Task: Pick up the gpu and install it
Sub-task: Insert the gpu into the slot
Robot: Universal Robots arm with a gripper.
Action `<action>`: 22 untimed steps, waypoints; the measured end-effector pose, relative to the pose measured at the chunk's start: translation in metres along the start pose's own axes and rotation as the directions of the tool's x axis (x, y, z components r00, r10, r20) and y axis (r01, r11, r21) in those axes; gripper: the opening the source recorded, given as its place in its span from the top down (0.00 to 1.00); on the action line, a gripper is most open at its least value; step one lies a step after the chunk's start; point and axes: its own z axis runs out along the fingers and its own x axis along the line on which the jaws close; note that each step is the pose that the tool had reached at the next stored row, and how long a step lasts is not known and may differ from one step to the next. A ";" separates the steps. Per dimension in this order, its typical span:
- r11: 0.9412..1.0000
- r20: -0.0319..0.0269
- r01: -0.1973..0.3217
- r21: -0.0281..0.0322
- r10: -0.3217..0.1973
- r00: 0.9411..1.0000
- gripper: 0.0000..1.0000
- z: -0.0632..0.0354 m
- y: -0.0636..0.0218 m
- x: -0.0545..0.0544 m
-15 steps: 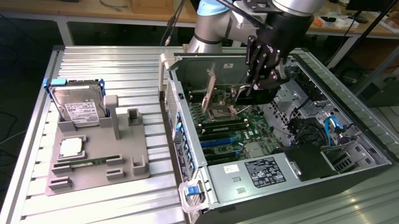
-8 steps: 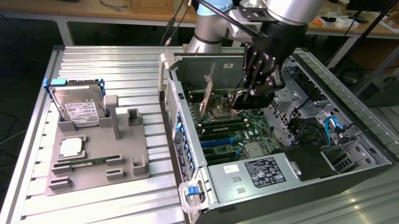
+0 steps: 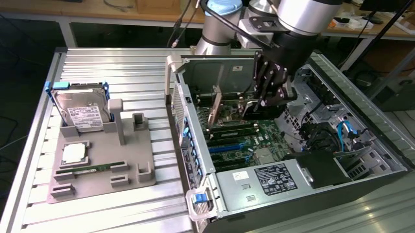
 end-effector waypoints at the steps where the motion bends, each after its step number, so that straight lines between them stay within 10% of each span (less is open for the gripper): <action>1: 1.000 -0.001 0.000 0.000 0.000 1.000 0.73 0.0010 0.0000 0.002; 22: 0.999 -0.001 0.042 -0.001 -0.042 0.999 0.73 0.0383 0.0125 0.006</action>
